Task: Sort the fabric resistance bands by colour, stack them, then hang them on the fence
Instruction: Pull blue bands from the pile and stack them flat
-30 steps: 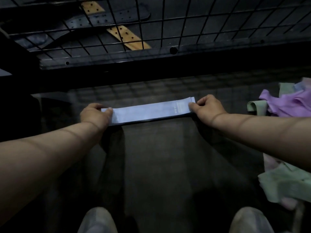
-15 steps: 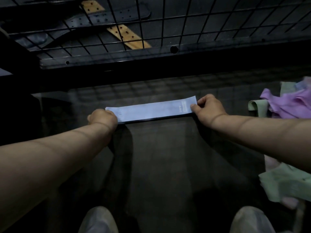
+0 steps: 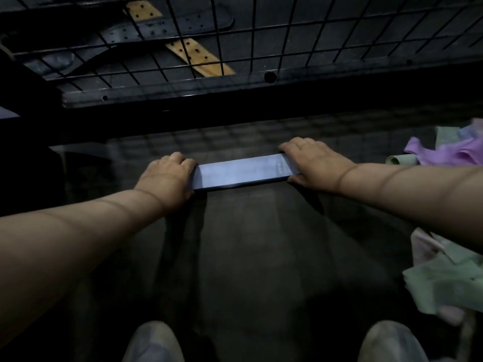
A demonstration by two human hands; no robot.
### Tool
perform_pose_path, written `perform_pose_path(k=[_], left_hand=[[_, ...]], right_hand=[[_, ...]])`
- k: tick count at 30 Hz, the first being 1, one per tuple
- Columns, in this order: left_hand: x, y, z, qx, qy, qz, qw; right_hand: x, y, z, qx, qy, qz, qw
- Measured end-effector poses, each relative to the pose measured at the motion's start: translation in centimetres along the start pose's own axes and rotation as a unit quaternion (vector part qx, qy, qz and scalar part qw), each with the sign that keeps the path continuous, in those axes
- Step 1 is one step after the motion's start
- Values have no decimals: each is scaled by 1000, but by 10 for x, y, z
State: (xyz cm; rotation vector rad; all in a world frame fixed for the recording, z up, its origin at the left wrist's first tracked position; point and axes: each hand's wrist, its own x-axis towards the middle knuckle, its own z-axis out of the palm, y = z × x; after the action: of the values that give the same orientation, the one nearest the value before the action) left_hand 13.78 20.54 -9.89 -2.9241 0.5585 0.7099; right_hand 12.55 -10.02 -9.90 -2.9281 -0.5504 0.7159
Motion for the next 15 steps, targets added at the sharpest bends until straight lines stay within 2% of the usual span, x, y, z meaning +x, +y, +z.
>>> perform_pose_path(k=[9,15], left_hand=[[-1,0,1,34,-10,12,999],[-3,6,-4,36,-31,0,999]], right_hand=[[4,6,3,-18,-10,-33,999],[-2,7,5,-26,-6,-11,1000]])
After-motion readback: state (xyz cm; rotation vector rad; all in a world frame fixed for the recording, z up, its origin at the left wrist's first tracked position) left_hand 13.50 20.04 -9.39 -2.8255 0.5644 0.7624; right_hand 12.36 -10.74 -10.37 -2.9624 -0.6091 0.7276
